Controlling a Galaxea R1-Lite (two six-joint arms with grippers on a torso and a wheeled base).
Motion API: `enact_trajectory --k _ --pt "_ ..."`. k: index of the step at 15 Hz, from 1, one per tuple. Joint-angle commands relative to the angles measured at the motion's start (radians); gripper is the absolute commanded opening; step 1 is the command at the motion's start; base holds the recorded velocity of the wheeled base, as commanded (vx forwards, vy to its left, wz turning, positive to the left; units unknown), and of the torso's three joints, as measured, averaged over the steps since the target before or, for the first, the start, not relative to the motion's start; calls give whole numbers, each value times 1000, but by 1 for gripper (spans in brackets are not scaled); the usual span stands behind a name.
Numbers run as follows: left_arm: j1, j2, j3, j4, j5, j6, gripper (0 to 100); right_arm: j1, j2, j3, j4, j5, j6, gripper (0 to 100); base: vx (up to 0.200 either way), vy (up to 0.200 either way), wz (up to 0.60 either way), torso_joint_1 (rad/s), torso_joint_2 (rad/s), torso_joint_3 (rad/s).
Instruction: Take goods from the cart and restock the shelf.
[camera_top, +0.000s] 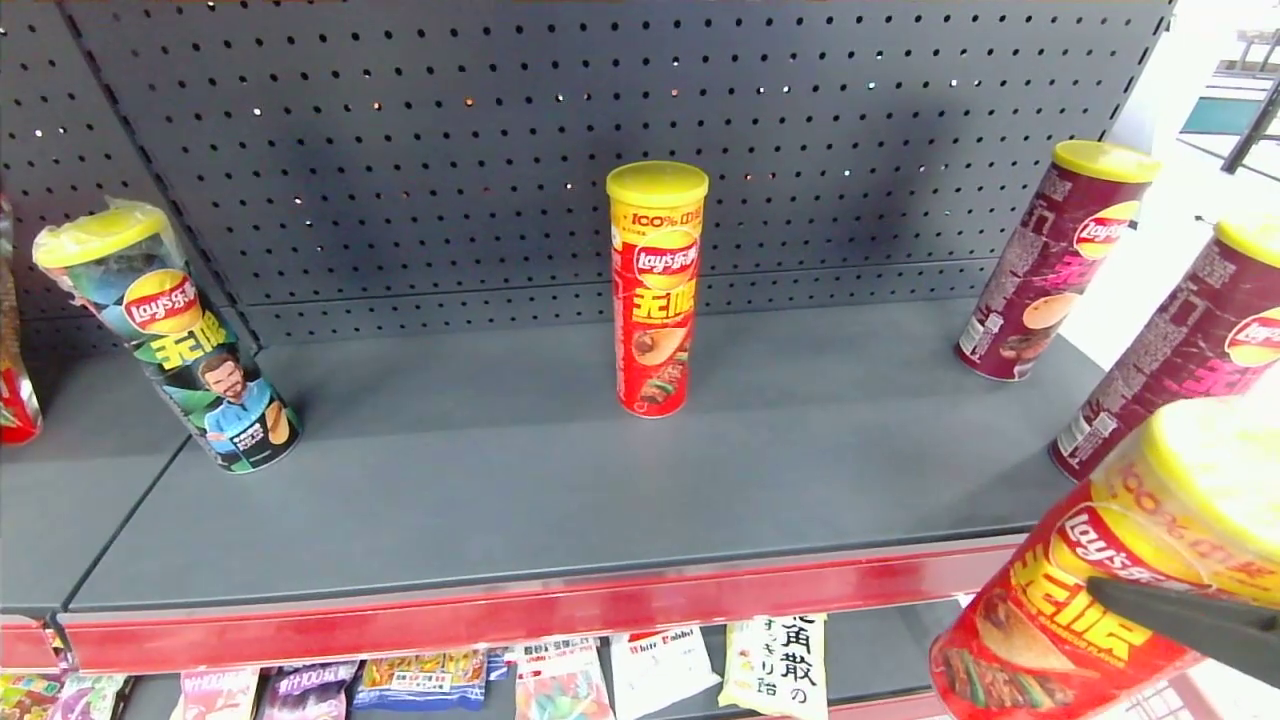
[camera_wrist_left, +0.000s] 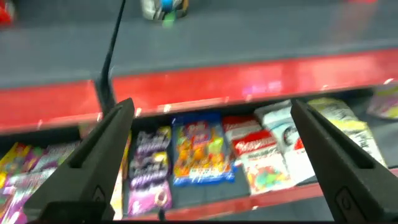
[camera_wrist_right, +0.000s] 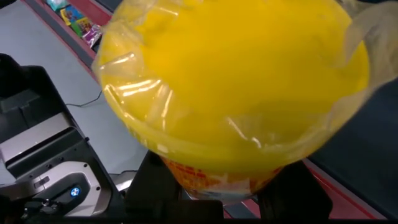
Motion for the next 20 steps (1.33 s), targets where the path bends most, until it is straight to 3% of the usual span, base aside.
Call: enact_trajectory --k 1,2,3,4,5,6,7,8,9,10,12,13,15,20 --pt "-27 336 -383 -2 -89 -31 100 38 4 -3 -2 0 7 0 0 0 0 0 0 0" --pt "-59 496 -497 -7 -192 -31 100 59 1 1 -2 0 15 0 0 0 0 0 0 0" --pt "-78 609 -543 -13 -282 -3 100 64 9 -5 -2 -3 18 0 0 0 0 0 0 0" --pt "-78 609 -543 -13 -282 -3 100 64 9 -5 -2 -3 18 0 0 0 0 0 0 0" --pt "-107 841 -664 -21 -405 55 100 61 12 -8 -2 -6 29 0 0 0 0 0 0 0" --pt "-165 957 -725 -31 -440 99 100 61 9 -16 -2 -8 36 0 0 0 0 0 0 0" --pt "-221 1014 -753 -33 -448 112 100 61 9 -17 -2 -8 38 0 0 0 0 0 0 0" --pt "-314 1117 -808 -34 -448 112 100 49 9 -19 -2 -9 45 0 0 0 0 0 0 0" --pt "-349 1194 -850 -45 -449 118 100 36 2 -14 -2 -8 52 0 0 0 0 0 0 0" --pt "-365 1256 -882 -74 -457 124 100 33 1 -13 -2 -8 53 0 0 0 0 0 0 0" --pt "-380 1421 -951 -183 -537 133 100 33 -1 -17 -2 -9 53 0 0 0 0 0 0 0" --pt "-380 1493 -995 -229 -537 142 100 33 -1 -20 -2 -9 53 0 0 0 0 0 0 0" --pt "-389 1592 -1097 -237 -540 165 100 33 1 -30 0 -9 53 0 0 0 0 0 0 0" --pt "-399 1730 -1241 -235 -541 170 100 33 10 -31 0 -9 53 0 0 0 0 0 0 0"
